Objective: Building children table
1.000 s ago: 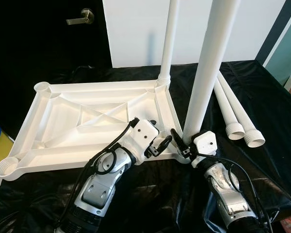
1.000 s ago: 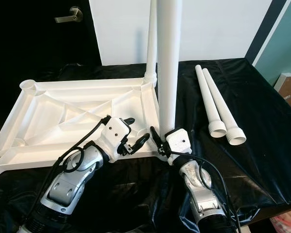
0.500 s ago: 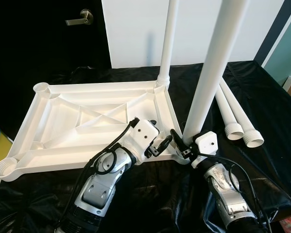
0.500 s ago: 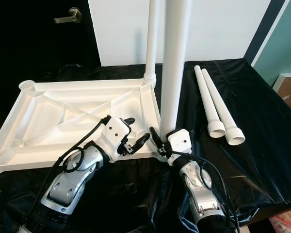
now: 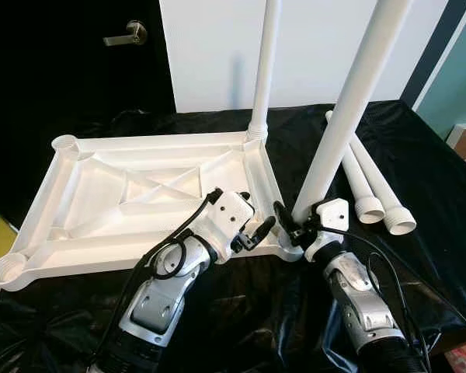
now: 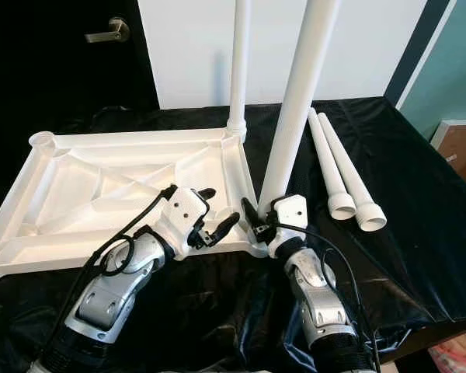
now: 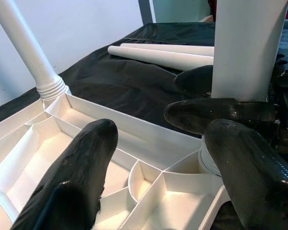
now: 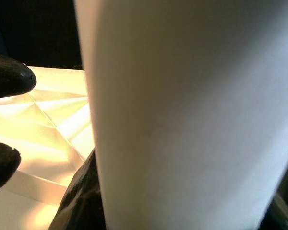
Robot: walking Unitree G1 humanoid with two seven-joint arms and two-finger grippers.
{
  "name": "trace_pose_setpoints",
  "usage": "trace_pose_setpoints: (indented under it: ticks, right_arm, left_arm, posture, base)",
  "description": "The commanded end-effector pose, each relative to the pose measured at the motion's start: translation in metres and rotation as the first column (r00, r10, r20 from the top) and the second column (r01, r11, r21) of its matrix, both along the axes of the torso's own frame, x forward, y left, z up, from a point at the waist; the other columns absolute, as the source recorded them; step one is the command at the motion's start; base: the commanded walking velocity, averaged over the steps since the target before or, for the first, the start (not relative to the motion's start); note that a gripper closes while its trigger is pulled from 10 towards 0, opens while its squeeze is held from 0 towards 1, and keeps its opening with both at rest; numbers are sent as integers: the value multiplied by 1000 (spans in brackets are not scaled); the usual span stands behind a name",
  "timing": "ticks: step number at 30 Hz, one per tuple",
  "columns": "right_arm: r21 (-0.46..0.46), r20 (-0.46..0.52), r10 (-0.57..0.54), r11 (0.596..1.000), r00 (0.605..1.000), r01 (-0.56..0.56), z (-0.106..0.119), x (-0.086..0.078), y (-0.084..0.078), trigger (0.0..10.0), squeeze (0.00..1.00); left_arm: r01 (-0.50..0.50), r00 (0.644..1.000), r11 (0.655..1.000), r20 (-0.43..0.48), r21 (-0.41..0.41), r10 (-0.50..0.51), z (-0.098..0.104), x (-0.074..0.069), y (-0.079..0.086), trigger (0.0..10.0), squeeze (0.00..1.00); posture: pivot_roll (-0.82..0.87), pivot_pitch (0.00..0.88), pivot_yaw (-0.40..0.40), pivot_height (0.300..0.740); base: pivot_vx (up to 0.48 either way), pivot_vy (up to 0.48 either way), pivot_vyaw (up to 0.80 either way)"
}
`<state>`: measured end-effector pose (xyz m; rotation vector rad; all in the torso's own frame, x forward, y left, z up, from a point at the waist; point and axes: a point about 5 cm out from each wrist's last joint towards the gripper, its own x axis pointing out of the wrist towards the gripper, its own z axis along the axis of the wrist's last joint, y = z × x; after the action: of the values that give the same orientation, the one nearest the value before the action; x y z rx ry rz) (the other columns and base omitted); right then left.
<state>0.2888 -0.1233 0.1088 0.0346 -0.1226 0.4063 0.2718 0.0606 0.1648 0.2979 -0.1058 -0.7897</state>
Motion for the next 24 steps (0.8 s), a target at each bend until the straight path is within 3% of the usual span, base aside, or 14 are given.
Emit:
trace_pose_setpoints:
  ticks: [1, 11, 12, 13, 14, 15, 20, 24]
  right_arm:
    - [-10, -237, -32, 999, 971, 31, -44, -12, -6, 10000, 0]
    - [-37, -153, -62, 998, 986, 57, -30, -10, -2, 10000, 0]
    - [14, -111, -123, 992, 986, 125, -16, -6, 1, 10000, 0]
    - [14, -111, -123, 992, 986, 125, -16, -6, 1, 10000, 0]
    - [4, -39, -166, 986, 985, 166, -3, -4, 2, 10000, 0]
    - [4, -39, -166, 986, 985, 166, -3, -4, 2, 10000, 0]
    - [110, 136, -173, 981, 976, 159, 52, 1, 15, 10000, 0]
    - [126, 179, -173, 980, 968, 152, 67, 3, 14, 10000, 0]
  left_arm:
    - [-26, 1000, 1000, 7, 3, 26, 3, 2, 2, 10000, 0]
    - [-13, 1000, 1000, 9, -24, 13, 7, 2, 1, 10000, 0]
    - [-7, 1000, 999, -7, -53, 7, 10, 2, 0, 10000, 0]
    - [-7, 1000, 999, -7, -53, 7, 10, 2, 0, 10000, 0]
    - [-7, 1000, 998, -12, -62, 6, 11, 3, -1, 10000, 0]
    - [-7, 1000, 998, -12, -62, 6, 11, 3, -1, 10000, 0]
    - [-13, 1000, 995, 7, -101, 14, 21, 5, 0, 10000, 0]
    - [-12, 1000, 994, 12, -111, 14, 25, 7, 1, 10000, 0]
  posture:
    - [-17, 61, -10, 740]
    - [-17, 61, -11, 740]
    - [-16, 61, -13, 740]
    - [-16, 61, -13, 740]
    - [-16, 59, -12, 740]
    - [-16, 59, -12, 740]
    - [-21, 56, -11, 740]
    - [-22, 55, -11, 740]
  base:
    - [0, 0, 0]
    - [0, 0, 0]
    - [0, 0, 0]
    - [0, 0, 0]
    - [0, 0, 0]
    - [0, 0, 0]
    - [0, 0, 0]
    - [0, 0, 0]
